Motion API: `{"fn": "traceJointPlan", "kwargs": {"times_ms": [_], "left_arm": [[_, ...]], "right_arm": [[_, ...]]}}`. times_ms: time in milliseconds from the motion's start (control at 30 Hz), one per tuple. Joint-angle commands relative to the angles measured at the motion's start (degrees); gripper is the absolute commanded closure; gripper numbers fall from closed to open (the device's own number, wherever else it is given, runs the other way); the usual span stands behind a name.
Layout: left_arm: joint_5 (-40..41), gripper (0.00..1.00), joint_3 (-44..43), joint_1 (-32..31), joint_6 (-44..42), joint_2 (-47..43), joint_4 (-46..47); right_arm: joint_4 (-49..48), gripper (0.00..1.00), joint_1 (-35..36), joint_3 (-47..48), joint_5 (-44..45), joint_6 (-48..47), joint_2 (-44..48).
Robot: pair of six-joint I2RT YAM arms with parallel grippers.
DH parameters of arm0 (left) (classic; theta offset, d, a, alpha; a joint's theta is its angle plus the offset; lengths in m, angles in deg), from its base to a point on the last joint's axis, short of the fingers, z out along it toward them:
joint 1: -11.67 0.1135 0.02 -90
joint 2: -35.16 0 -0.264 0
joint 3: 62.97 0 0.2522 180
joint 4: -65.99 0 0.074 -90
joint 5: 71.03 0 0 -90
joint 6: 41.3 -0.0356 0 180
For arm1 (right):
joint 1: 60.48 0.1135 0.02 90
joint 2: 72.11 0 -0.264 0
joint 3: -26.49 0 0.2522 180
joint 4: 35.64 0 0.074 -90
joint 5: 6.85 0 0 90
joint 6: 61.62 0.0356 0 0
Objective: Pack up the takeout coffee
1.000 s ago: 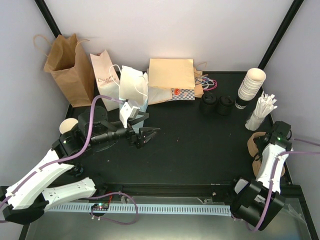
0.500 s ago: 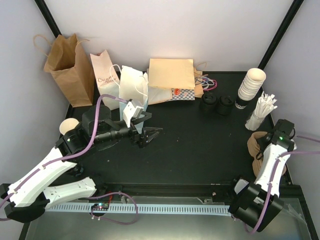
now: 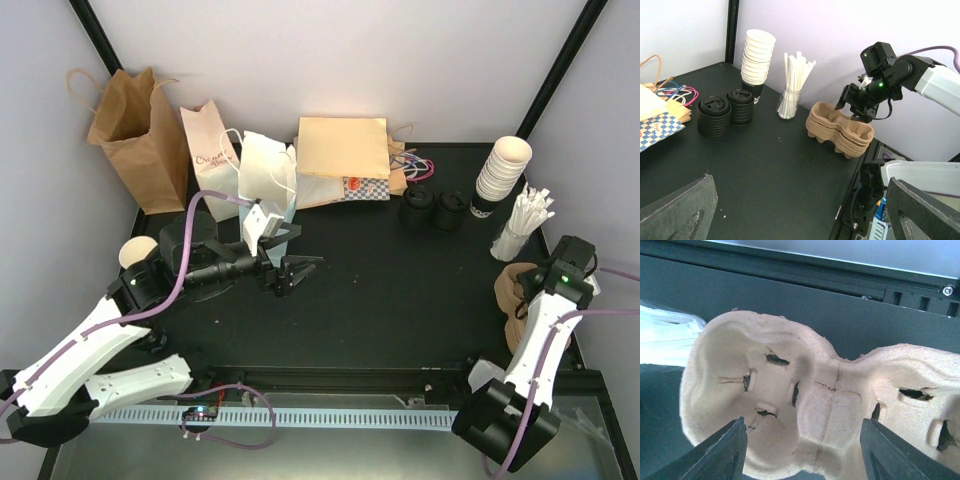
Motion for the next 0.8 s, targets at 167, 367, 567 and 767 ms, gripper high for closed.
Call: {"fn": "traceJointPlan", "kwargs": {"times_ms": [167, 367, 567, 767], "left_arm": [[-0.76, 0.05, 0.02, -0.26, -0.74, -1.14, 0.66], [-0.54, 0.05, -0.02, -0.26, -0.83, -1.22, 0.29], [-0.07, 0.05, -0.11, -0.26, -0.94, -1.23, 0.09], [0.02, 0.05, -0.02, -0.26, -0.72, -0.96, 0.33]], "right_arm": [[0.59, 0.14, -0.3, 2.48, -0.42, -0.91, 3.26], [-0.56, 0.07, -0.24, 0.76, 0.23, -1.14, -4.53], [-2.57, 0.15, -0.27, -0.54, -0.1, -1.2, -6.96], [-3.39, 0.34, -0.24, -2.25, -0.7, -0.97, -5.19]]}}
